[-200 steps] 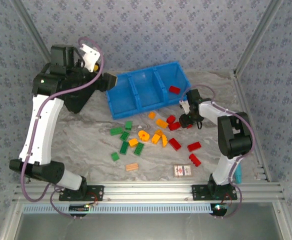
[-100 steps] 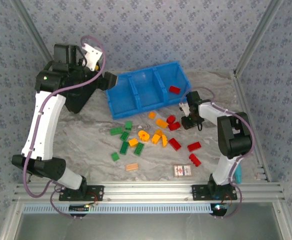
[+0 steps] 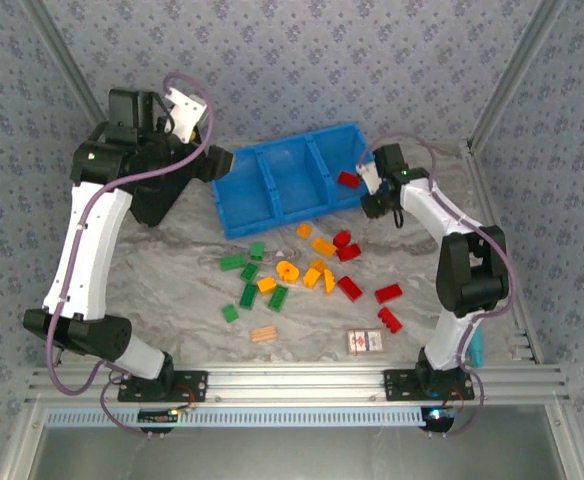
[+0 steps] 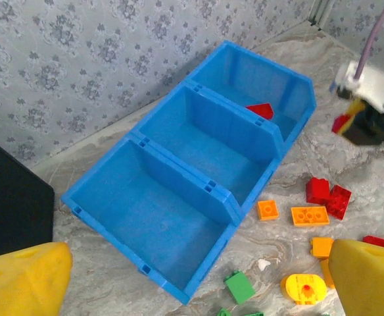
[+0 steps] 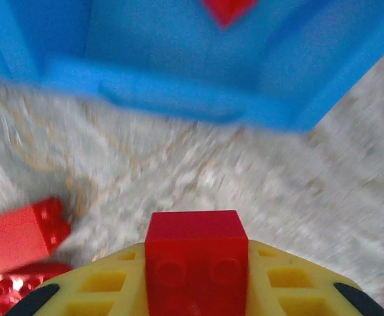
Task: Sort the legos into containers by color
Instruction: Pick up the lego from the middle-right of the table, then place the lego in the container.
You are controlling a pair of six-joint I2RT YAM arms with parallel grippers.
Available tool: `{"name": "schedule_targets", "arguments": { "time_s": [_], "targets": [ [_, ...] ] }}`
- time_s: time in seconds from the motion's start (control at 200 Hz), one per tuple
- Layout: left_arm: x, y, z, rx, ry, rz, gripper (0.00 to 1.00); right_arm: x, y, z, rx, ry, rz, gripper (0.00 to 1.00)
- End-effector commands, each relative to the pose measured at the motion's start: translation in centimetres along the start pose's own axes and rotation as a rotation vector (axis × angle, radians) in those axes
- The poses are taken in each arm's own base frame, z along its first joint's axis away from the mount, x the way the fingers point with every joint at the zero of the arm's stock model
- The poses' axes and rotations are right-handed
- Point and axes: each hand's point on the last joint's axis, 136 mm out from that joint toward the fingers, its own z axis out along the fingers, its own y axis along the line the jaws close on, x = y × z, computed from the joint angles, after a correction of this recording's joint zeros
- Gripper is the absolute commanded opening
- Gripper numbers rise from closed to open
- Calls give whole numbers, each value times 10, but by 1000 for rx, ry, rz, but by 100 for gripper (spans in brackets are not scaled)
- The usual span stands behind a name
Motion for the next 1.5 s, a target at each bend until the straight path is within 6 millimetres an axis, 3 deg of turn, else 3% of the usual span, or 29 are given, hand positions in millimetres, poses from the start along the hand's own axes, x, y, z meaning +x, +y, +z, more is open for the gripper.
{"name": "schedule_targets", "arguments": {
  "time_s": [0.0, 0.165, 0.32, 0.465, 0.66, 0.9, 1.06, 1.18, 1.34, 1.44, 1.495],
  "targets": [
    [10, 2, 14, 9, 41, 12, 100, -22, -11, 13, 33, -18, -25, 32],
    [14, 2, 20, 21, 56, 21, 100, -58, -19, 42, 62, -59, -31, 32],
    [20, 1, 21, 22, 66, 43, 100, -77, -24, 70, 67, -64, -12, 33],
    [19, -2, 19, 30, 63, 53, 100, -77, -23, 97, 75, -52, 10, 35],
    [24, -4, 16, 25, 62, 75, 100, -72, -18, 107, 83, -46, 31, 52],
    [24, -10, 12, 32, 51, 84, 100, -73, -15, 78, 88, -73, 35, 55],
    [23, -18, 6, 39, 34, 103, 100, -75, -6, 35, 46, -130, 62, 56],
    [21, -22, 0, 39, 13, 116, 100, -66, 2, 0, 27, -165, 71, 56],
    [21, -30, -10, 40, -15, 134, 100, -20, 14, -36, 22, -125, 102, 56],
    [24, -35, -14, 40, -26, 156, 100, 23, 19, -53, 35, -77, 205, 56],
    [26, -38, -16, 41, -31, 169, 100, 57, 32, -57, 9, -26, 276, 57]
  ]
}}
